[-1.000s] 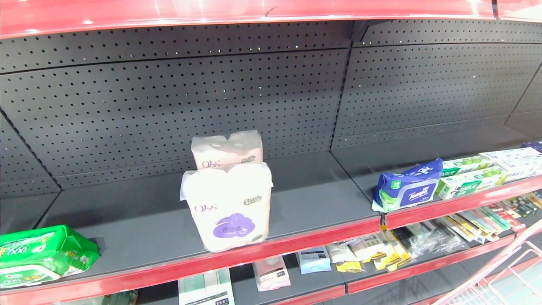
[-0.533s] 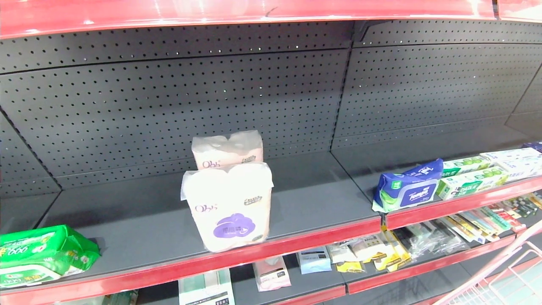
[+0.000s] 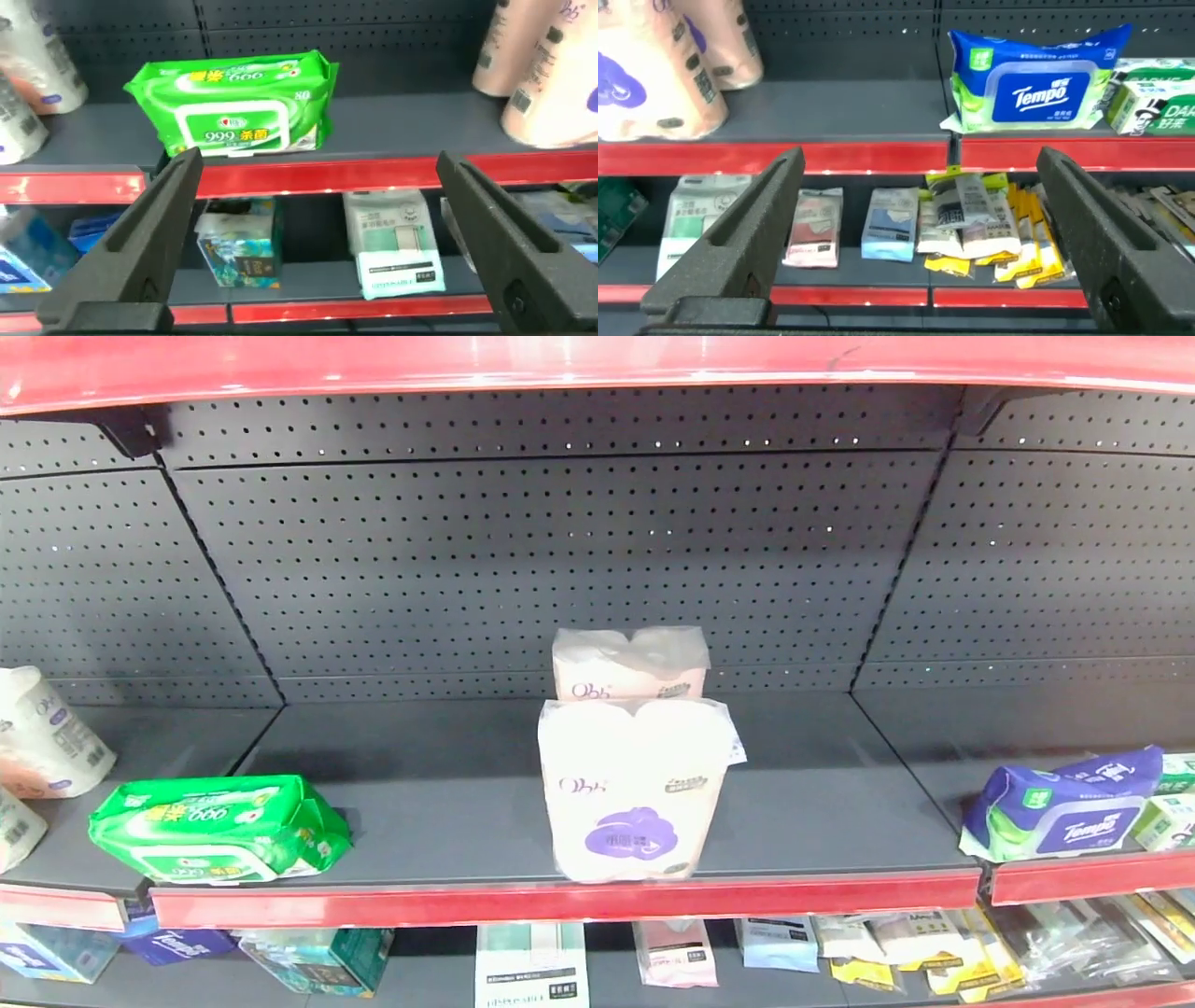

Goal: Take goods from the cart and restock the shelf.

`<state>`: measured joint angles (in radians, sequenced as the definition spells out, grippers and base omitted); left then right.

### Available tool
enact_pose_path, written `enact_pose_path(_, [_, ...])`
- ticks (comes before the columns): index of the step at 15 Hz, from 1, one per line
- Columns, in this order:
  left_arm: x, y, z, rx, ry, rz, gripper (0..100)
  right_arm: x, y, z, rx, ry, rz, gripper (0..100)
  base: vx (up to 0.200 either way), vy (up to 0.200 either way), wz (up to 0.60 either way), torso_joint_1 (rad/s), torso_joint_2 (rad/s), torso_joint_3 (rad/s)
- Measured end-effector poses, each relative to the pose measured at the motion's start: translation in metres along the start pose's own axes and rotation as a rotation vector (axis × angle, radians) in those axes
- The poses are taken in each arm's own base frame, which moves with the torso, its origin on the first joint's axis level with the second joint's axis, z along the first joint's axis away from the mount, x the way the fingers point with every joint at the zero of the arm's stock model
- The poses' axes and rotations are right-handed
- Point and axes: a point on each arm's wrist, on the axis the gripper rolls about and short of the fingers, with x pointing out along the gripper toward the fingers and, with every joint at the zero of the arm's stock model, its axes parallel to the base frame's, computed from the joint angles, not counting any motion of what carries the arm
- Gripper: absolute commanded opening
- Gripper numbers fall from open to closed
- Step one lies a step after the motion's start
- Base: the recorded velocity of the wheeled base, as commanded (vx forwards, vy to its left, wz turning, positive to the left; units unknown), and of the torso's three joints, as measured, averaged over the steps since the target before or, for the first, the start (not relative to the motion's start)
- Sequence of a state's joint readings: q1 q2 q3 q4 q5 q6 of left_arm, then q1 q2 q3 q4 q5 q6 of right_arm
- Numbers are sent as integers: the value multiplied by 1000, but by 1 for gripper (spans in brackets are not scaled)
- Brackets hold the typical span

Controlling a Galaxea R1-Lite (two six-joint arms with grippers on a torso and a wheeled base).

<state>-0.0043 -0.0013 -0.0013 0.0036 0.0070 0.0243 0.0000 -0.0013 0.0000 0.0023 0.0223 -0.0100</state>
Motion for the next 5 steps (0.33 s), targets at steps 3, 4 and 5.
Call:
enact_pose_path(3, [0,-1,0,-1,1,67,100,0,0,0,0,0,0,100,0,0,0,0,0,0])
enact_pose_path(4, [0,-2,0,-1,3,110,100,0,0,0,1,-1,0,100,0,0,0,0,0,0])
enact_pose_path(5, [0,-3,0,-1,4,157,100,0,0,0,0,-1,0,100,0,0,0,0,0,0])
